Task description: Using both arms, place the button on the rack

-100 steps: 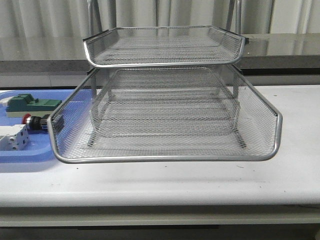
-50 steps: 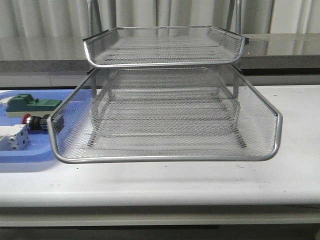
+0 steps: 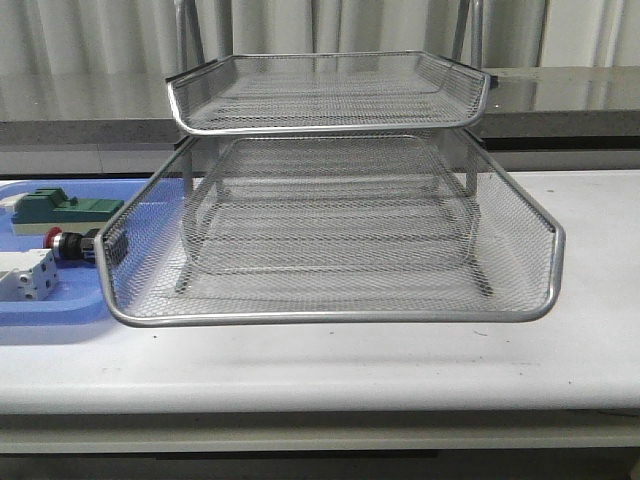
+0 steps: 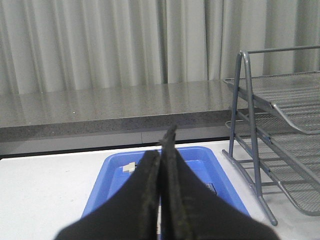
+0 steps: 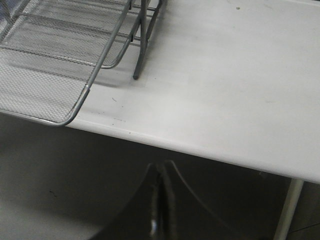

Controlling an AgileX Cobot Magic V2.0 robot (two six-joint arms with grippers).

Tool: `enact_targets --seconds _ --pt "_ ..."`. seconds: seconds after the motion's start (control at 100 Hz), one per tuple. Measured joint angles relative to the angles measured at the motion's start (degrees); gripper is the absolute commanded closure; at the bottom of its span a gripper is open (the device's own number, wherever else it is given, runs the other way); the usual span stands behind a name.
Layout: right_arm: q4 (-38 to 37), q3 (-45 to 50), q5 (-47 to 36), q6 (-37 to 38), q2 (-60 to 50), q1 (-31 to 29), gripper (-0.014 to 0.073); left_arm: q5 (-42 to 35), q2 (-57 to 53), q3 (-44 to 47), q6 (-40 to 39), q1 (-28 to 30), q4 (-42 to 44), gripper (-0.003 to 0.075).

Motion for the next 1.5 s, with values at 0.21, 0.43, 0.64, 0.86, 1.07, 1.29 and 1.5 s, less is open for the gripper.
enact_targets --seconds 0.21,0.43,0.64,0.86,1.07,1.29,1.5 --pt "0.00 0.00 0.00 0.00 0.00 0.00 0.0663 0.00 0.00 0.00 0.00 0.00 0.00 0.0741" --pt "0.00 0.00 0.00 0.09 0.00 0.00 0.0663 0.00 0.00 0.00 0.00 0.00 0.00 0.0741" --pt "0.00 0.00 0.00 0.09 0.00 0.00 0.0663 0.00 0.00 0.00 0.00 0.00 0.00 0.0741" --pt "0.00 0.00 0.00 0.09 0.00 0.00 0.0663 0.00 0.00 0.00 0.00 0.00 -0.40 0.0741" --pt "0.00 0.00 0.00 0.09 0.00 0.00 0.0663 6.38 0.00 -2.49 0.00 0.00 -5.64 0.0741" --pt "0.00 0.00 0.00 0.09 0.00 0.00 0.0663 18.14 9.47 -15.13 0.00 0.00 -6.73 0.0741" --pt "0.00 0.00 0.00 0.09 0.00 0.00 0.0663 26.33 26.35 -30.57 0.00 0.00 -6.73 0.0741"
